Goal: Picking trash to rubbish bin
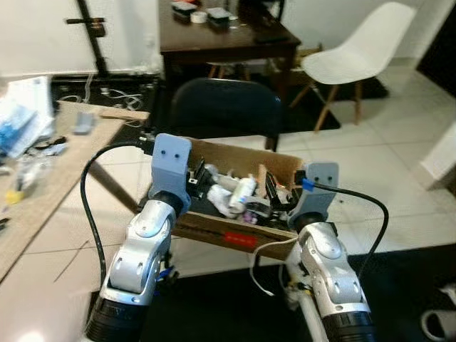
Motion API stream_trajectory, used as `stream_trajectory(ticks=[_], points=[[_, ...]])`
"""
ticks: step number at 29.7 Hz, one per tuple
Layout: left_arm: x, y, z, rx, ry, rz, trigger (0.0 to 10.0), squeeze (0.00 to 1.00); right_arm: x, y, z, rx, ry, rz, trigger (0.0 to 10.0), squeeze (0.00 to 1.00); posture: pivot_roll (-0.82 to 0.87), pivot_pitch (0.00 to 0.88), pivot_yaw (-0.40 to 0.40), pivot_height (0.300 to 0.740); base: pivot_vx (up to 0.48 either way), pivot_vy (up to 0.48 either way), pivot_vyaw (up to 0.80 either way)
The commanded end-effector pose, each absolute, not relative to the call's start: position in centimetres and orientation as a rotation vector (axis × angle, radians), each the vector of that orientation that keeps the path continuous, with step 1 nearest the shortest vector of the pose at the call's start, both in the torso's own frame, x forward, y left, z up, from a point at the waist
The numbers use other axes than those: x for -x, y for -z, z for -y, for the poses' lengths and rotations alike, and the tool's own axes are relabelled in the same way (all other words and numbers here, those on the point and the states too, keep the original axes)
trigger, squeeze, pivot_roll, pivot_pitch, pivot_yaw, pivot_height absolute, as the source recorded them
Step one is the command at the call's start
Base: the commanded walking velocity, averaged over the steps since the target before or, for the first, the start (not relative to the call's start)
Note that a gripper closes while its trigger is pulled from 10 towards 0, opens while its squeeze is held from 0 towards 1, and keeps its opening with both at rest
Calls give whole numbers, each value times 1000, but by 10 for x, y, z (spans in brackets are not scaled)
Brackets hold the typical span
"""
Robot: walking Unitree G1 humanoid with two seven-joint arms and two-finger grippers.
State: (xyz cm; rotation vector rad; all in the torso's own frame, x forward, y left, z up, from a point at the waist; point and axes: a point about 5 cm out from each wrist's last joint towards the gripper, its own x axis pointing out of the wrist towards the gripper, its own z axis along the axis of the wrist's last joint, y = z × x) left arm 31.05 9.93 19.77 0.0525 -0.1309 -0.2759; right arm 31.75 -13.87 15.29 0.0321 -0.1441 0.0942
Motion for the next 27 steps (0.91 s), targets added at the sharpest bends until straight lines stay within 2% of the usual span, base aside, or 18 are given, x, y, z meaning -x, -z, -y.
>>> stream_trajectory(ticks=[1,9,27], points=[[-310,-192,-100,-55,271,107,10000,0,-316,-151,136,-44,-101,133,10000,0,97,99,13,740,0,0,0],[-310,-191,-101,-60,264,98,10000,0,-316,-150,134,6,-116,118,10000,0,97,99,20,740,0,0,0],[-315,-184,-124,-61,94,67,10000,0,-317,-155,129,124,-145,148,10000,0,89,75,13,740,0,0,788]])
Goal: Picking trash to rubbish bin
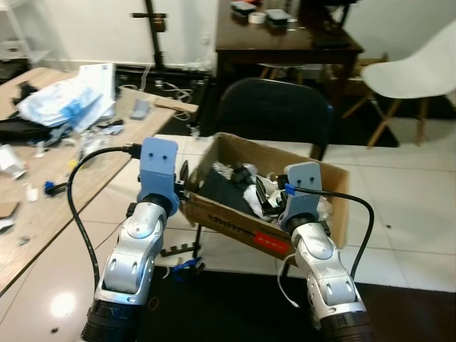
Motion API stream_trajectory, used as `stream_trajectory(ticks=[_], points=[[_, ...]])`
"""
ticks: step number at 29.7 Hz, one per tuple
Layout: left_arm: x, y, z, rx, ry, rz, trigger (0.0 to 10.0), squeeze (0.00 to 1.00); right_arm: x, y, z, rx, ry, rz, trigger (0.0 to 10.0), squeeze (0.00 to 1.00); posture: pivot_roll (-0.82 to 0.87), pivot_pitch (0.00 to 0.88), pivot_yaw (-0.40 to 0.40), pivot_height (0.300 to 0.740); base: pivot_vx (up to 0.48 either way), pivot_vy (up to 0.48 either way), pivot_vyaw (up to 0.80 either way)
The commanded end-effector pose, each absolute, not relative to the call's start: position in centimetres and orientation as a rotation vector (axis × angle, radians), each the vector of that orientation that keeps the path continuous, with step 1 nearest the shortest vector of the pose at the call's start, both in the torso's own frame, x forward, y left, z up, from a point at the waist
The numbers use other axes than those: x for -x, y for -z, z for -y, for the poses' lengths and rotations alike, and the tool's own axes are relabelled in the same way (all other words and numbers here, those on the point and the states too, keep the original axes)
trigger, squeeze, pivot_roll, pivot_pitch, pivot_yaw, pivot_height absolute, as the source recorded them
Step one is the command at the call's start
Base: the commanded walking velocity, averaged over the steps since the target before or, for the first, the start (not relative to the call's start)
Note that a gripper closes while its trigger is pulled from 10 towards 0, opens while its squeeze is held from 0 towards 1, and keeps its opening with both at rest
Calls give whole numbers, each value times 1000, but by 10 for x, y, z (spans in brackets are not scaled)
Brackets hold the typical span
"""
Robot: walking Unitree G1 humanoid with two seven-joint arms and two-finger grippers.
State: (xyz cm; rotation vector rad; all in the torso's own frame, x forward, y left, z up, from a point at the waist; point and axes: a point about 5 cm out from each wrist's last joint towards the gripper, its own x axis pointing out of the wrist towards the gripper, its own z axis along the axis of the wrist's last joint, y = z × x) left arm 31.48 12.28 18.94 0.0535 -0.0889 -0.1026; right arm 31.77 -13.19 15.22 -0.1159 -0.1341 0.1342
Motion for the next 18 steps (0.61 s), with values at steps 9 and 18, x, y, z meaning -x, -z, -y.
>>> stream_trajectory(ticks=[9,18], points=[[-312,-179,-122,-54,90,43,10000,0,-318,-154,127,141,-156,142,10000,0,91,68,-3,740,0,0,800],[-312,-178,-123,-61,89,33,10000,0,-319,-152,127,138,-158,134,10000,0,94,66,-7,740,0,0,800]])
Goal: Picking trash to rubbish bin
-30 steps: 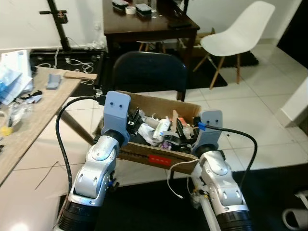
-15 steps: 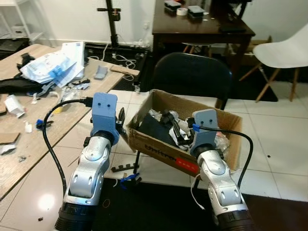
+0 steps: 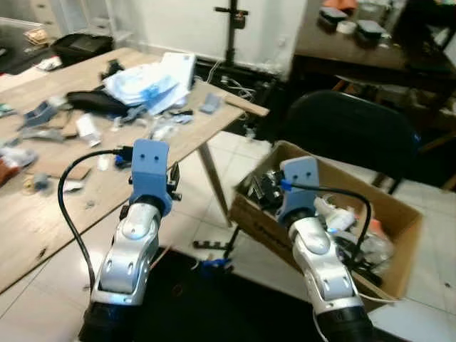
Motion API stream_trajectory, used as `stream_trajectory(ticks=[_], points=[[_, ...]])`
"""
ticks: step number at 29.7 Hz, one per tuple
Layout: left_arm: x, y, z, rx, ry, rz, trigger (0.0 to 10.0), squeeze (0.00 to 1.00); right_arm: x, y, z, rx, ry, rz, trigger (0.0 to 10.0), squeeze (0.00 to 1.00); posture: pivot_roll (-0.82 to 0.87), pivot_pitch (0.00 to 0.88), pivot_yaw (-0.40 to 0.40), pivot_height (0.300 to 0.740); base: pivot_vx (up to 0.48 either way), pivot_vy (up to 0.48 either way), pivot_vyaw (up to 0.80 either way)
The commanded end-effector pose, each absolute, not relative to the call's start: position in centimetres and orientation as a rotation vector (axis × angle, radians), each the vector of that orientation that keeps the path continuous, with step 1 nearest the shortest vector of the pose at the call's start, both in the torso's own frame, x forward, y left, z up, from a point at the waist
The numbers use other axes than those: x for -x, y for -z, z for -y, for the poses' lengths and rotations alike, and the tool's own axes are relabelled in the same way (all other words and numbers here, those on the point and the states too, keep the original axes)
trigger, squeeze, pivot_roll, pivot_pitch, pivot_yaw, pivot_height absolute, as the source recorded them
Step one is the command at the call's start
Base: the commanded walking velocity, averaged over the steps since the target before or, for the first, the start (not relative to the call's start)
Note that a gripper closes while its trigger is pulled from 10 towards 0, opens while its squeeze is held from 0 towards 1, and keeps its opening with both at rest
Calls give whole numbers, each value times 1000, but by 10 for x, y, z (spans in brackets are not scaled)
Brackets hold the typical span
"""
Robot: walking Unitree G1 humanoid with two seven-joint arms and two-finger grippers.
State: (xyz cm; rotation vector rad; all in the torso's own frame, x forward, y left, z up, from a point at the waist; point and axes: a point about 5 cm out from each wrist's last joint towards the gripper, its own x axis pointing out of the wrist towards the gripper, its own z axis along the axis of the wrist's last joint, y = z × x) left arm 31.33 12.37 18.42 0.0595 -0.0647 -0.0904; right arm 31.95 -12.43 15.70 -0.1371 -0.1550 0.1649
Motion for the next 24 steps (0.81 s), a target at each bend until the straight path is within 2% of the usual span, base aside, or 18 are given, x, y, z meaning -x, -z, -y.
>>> stream_trajectory(ticks=[1,24], points=[[-312,-177,-123,-62,91,29,10000,0,-319,-152,127,136,-158,132,10000,0,94,67,-8,740,0,0,800],[-311,-173,-121,-72,109,-9,10000,0,-318,-149,128,126,-150,116,10000,0,92,78,-3,740,0,0,800]])
